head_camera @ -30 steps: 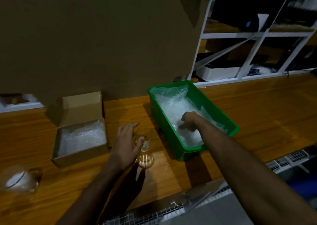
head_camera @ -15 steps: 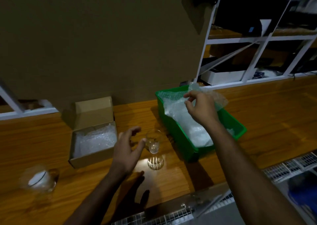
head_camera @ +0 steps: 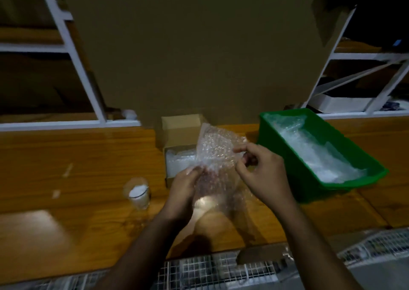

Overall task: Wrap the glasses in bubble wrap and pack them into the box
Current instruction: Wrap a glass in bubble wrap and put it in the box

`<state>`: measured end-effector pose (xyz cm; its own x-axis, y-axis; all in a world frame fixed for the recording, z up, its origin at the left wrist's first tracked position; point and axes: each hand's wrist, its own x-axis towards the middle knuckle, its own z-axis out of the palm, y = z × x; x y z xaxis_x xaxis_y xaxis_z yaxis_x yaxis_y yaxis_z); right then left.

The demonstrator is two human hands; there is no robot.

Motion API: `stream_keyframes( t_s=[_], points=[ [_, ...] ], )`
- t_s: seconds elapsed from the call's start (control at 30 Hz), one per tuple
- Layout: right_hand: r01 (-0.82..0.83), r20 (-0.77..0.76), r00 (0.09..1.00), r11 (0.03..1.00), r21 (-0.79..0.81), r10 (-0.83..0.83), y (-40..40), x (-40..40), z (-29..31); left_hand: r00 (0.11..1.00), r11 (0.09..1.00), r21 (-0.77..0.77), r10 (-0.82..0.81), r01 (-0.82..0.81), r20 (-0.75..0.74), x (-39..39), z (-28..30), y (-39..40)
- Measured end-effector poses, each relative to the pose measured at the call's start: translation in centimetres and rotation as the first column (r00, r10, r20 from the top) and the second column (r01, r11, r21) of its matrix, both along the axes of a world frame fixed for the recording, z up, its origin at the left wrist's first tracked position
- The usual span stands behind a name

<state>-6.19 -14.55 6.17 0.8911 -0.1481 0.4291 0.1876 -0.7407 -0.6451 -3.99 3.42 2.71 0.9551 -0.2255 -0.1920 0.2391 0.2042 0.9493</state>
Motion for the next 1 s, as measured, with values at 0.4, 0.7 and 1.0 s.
stream_keyframes(
  t_s=[0.4, 0.7, 1.0],
  points=[
    [-0.249, -0.476, 0.879, 0.848, -0.467, -0.004, 4.1, -1.6, -14.3, 0.969, 0.956, 0.295, 0.070, 0.004, -0.239, -2.2, -10.0, 7.2],
    [-0.396, -0.469, 0.867, 0.805, -0.441, 0.169, 1.1, -3.2, -15.7, 0.588, 0.273, 0.957, -0.759, -0.102, 0.279, -3.6, -12.2, 11.1],
    [-0.522, -0.498, 0.768, 0.844, -0.124, 0.402, -4.6, -5.1, -16.4, 0.482, 0.149, 0.975, -0.850, -0.166, 0.212, -3.9, -13.8, 13.2]
  ],
)
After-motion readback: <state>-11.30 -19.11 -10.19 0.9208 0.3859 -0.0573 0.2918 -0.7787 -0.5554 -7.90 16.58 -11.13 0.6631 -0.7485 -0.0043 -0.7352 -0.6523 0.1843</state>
